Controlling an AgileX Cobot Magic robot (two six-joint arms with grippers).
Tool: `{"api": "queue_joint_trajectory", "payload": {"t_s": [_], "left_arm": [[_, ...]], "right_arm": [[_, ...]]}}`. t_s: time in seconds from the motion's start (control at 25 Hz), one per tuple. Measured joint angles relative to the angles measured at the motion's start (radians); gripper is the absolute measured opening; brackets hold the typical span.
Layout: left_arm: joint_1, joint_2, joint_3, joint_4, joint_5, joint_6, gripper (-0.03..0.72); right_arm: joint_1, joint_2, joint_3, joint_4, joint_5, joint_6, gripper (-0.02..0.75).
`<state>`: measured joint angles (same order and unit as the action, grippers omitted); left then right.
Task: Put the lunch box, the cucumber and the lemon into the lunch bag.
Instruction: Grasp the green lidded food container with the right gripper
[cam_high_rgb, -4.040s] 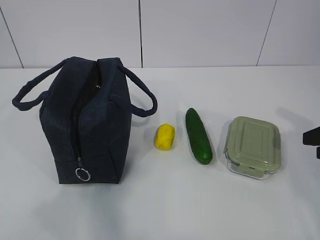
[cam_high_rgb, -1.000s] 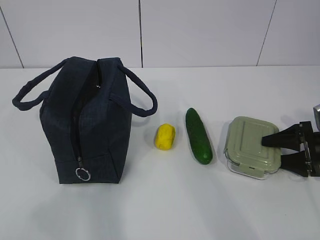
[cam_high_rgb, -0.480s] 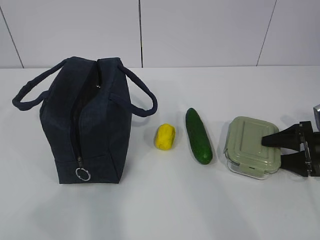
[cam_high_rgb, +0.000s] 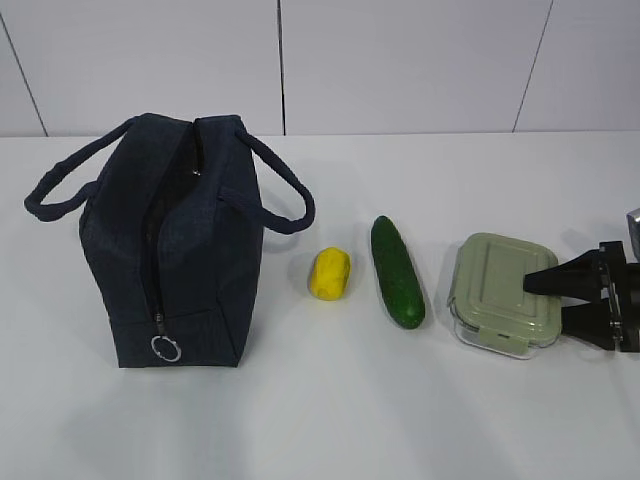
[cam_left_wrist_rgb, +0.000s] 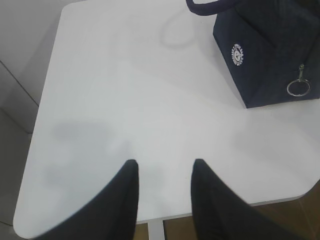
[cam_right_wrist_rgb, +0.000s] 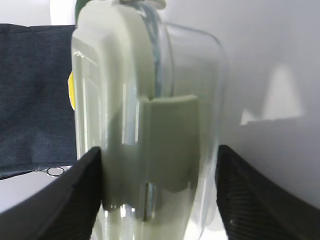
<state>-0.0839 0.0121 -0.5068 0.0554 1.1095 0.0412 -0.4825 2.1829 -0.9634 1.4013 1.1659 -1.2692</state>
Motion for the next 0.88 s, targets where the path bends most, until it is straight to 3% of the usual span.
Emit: {"api": "queue_joint_trajectory", "payload": {"t_s": [0.56, 0.88], "left_arm": [[0.000, 0.000, 0.000, 0.000, 0.000, 0.000, 0.238], [0.000, 0.000, 0.000, 0.000, 0.000, 0.000, 0.238]], "right_arm": [[0.000, 0.000, 0.000, 0.006, 0.002, 0.000, 0.493], [0.000, 0.000, 0.000, 0.008, 0.010, 0.000, 0.439]]}}
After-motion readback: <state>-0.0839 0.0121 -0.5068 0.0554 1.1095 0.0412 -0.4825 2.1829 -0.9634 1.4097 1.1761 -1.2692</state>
